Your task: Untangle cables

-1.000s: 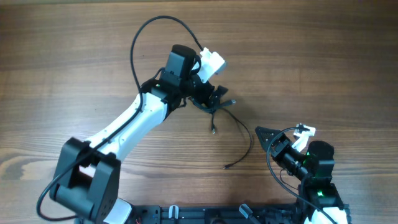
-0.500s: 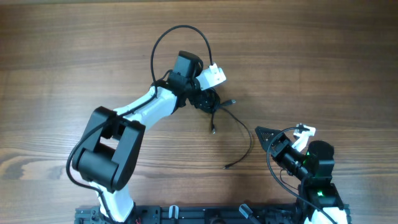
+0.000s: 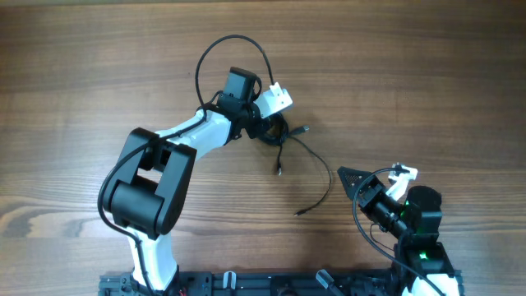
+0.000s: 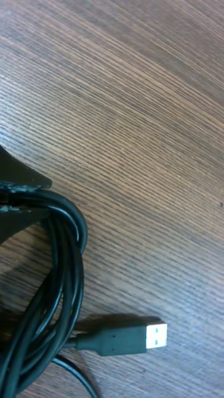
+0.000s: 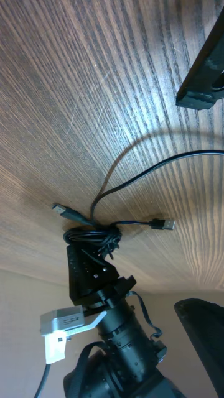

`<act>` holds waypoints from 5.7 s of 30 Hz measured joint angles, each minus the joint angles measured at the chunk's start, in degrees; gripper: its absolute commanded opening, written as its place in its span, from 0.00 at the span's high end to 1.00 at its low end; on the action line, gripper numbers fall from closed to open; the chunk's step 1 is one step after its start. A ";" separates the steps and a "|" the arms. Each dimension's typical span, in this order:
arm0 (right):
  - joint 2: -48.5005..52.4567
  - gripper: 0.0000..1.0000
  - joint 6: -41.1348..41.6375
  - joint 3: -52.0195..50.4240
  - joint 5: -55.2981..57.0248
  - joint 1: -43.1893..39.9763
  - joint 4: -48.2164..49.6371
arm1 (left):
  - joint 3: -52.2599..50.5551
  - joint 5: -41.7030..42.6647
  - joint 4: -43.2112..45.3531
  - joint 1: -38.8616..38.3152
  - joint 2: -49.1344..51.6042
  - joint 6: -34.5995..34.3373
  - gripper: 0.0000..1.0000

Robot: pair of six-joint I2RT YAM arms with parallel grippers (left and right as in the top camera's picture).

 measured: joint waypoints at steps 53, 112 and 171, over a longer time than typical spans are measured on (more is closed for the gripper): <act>0.00 0.00 0.00 -0.02 1.95 0.00 -0.20 | -0.20 3.41 2.64 2.95 0.68 24.15 0.81; 0.46 0.00 -17.14 9.75 -0.48 0.00 -16.35 | -1.33 -21.24 -28.15 -1.77 -9.35 -74.25 0.96; 21.18 0.59 -7.28 22.45 10.97 34.27 20.37 | -2.21 -16.33 -39.34 -13.44 -50.23 -75.76 0.96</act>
